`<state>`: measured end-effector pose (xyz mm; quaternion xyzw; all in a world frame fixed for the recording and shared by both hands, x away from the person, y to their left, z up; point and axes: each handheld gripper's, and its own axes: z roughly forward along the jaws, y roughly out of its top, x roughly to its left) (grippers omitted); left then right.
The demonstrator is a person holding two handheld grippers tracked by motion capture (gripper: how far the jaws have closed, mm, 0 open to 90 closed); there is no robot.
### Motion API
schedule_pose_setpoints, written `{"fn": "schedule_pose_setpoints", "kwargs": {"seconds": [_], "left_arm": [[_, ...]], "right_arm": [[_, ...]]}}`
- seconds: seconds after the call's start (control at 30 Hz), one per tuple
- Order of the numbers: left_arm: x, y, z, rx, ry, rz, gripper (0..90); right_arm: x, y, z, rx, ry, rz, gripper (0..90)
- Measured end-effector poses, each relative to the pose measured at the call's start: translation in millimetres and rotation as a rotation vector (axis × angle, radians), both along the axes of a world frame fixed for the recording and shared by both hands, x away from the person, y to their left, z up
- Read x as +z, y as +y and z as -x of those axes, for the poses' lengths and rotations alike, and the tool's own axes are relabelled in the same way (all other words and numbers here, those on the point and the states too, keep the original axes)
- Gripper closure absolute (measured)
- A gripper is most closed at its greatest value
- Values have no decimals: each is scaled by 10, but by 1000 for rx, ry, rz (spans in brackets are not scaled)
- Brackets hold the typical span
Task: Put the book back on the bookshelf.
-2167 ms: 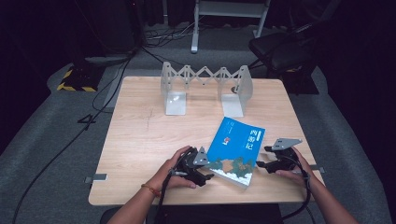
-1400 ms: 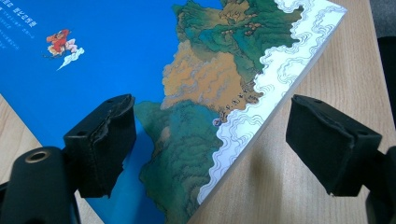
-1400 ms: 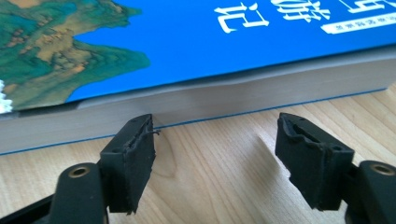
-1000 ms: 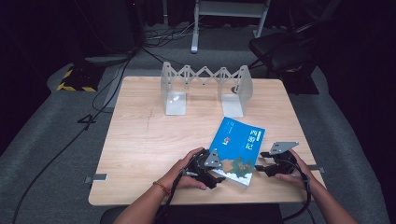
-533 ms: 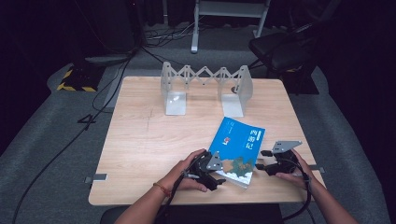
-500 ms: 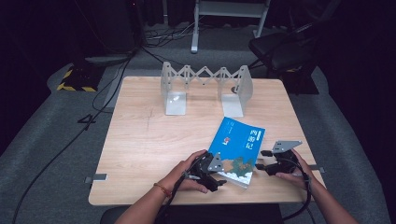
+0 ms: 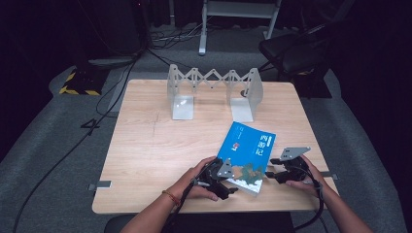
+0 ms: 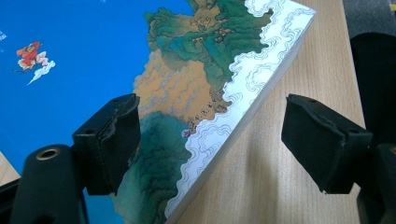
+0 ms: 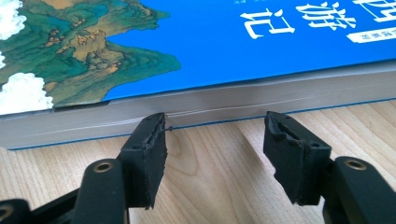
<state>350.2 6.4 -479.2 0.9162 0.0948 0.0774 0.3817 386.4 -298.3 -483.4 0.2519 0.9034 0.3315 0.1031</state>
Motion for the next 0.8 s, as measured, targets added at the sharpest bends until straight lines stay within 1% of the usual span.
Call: {"fn": "schedule_pose_setpoints", "kwargs": {"seconds": [0.1, 0.2, 0.3, 0.43, 0.47, 0.53, 0.57, 0.67, 0.73, 0.77, 0.8], "left_arm": [[-1, 1, -4, -2, -1, 0, 202], [0, 0, -6, -2, 1, 0, 203], [-1, -2, -12, 0, 5, 3, 203], [-3, -23, -7, -1, 5, 3, 202], [-2, -28, -6, -2, 5, 1, 202], [-2, -43, 0, -3, 5, 2, 202], [0, -56, 2, -6, 5, 4, 202], [3, -104, 25, -13, -9, -3, 201], [10, -126, 41, -14, -13, -6, 201], [14, -137, 49, -12, -16, -9, 200], [21, -151, 53, -6, -22, -2, 207]], "right_arm": [[-2, -3, 3, 4, 4, -8, 400], [23, -19, 11, 15, 8, -35, 400], [63, -22, 17, 13, 0, -50, 400], [110, -43, 15, -2, 1, -107, 400], [126, -41, 15, -6, 0, -115, 400], [154, -31, 22, -11, -13, -123, 399], [171, -28, 23, -16, -17, -138, 399], [238, -1, 17, -30, -27, -167, 398], [256, 12, 16, -31, -33, -174, 398], [296, 38, 13, -38, -46, -186, 397], [351, 86, 3, -49, -59, -199, 392]]}}
